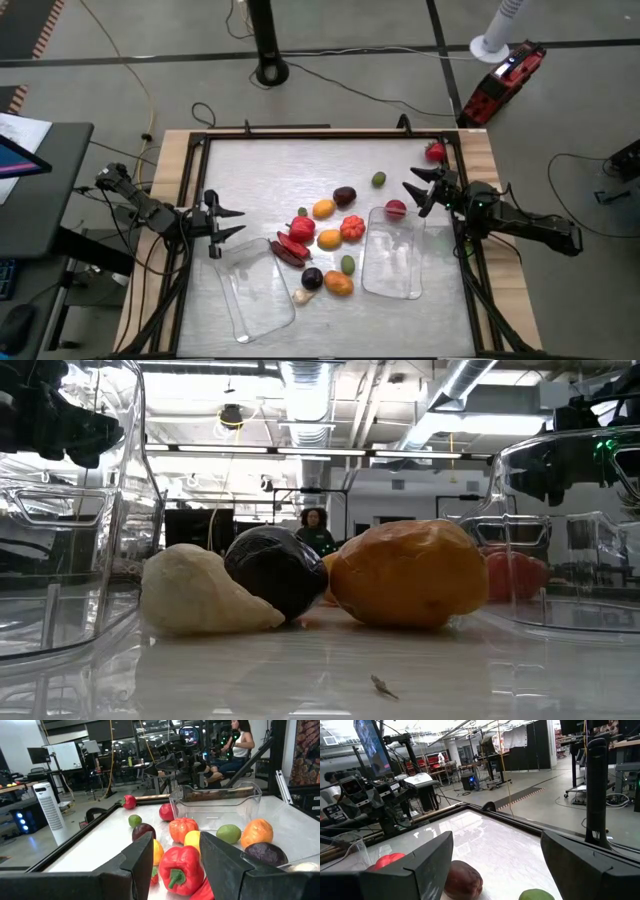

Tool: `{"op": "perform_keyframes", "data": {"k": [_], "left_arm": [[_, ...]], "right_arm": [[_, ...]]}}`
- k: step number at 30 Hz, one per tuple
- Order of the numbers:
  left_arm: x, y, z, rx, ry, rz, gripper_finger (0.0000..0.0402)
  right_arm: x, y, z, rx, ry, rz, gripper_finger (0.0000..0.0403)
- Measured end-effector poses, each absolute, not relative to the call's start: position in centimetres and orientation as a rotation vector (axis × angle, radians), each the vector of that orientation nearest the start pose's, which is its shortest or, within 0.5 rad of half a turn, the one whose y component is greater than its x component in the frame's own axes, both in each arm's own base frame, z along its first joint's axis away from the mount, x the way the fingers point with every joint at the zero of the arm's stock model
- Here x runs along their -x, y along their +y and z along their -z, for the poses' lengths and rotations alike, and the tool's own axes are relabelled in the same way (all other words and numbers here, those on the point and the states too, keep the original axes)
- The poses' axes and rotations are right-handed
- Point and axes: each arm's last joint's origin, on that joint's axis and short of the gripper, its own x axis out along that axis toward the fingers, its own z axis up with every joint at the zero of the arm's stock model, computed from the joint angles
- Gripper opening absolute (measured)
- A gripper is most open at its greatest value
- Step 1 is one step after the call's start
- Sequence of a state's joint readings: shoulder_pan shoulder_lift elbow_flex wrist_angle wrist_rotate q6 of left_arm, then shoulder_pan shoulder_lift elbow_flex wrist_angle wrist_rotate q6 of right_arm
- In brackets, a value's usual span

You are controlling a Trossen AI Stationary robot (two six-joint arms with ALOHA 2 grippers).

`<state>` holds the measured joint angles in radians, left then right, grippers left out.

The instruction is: Sort produce into baskets

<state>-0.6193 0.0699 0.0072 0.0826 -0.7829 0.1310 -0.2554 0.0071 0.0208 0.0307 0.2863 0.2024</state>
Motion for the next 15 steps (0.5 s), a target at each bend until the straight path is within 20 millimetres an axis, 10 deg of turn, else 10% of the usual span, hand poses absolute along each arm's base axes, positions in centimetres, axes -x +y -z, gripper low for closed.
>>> {"op": "perform_keyframes", "data": {"k": [15], "left_arm": [[-8.7, -3.7, -18.2, 0.185, -0.142, -0.162, 0.0148]], "right_arm": [[-9.0, -3.2, -17.3, -0.198, -0.1, 0.536, 0.0327]]}}
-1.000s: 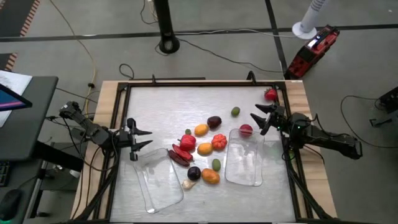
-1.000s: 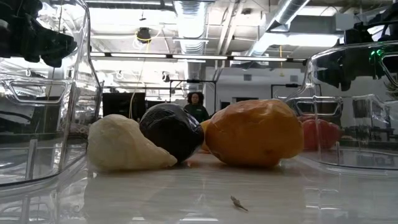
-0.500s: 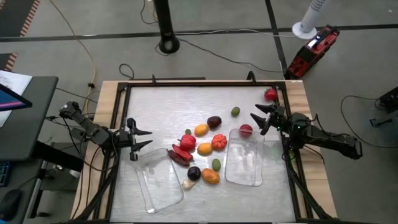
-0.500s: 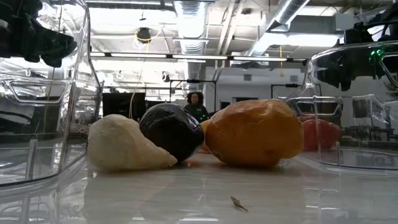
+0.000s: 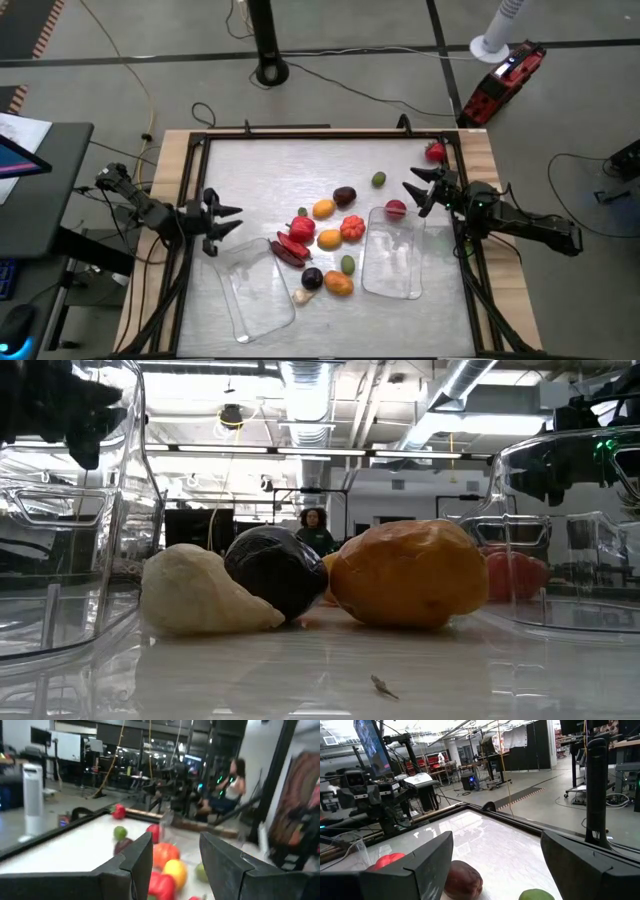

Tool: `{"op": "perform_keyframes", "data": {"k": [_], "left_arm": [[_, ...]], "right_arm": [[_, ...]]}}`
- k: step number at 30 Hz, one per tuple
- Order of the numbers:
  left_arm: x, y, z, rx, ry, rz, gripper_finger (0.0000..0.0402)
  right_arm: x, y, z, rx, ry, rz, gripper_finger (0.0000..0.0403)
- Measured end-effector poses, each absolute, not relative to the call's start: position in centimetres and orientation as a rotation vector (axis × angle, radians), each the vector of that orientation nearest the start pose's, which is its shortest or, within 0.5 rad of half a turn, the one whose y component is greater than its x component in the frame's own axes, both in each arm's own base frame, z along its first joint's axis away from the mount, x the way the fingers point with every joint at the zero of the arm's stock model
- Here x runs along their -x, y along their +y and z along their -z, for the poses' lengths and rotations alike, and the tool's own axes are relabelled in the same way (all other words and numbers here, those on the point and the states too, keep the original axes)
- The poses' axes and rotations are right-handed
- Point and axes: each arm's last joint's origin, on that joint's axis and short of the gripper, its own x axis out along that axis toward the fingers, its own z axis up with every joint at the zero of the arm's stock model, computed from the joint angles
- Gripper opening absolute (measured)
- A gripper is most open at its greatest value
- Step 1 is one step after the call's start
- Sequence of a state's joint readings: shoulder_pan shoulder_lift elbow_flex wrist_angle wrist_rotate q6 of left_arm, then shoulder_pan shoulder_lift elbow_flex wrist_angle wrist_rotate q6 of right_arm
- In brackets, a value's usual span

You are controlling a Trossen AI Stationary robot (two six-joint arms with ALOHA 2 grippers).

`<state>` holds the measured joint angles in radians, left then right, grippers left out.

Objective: Sort produce into baskets
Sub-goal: Put the top lime into the right transparent bin

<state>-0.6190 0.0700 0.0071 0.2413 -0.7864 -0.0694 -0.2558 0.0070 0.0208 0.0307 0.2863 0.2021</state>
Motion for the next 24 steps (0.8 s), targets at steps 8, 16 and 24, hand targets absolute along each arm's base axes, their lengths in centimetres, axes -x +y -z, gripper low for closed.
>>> {"op": "perform_keyframes", "data": {"k": [8, 16, 24], "left_arm": [[-8.66, -3.59, -18.14, 0.419, -0.158, -0.169, 0.0148], [-8.72, -3.69, -17.76, 0.552, -0.135, -0.142, 0.0148], [-8.67, -4.04, -18.45, 0.409, -0.164, 0.002, 0.0148]], "right_arm": [[-9.04, -3.21, -17.3, -0.198, -0.1, 0.535, 0.0327], [-9.04, -3.21, -17.3, -0.198, -0.1, 0.535, 0.0327], [-9.04, -3.21, -17.32, -0.198, -0.101, 0.535, 0.0327]]}}
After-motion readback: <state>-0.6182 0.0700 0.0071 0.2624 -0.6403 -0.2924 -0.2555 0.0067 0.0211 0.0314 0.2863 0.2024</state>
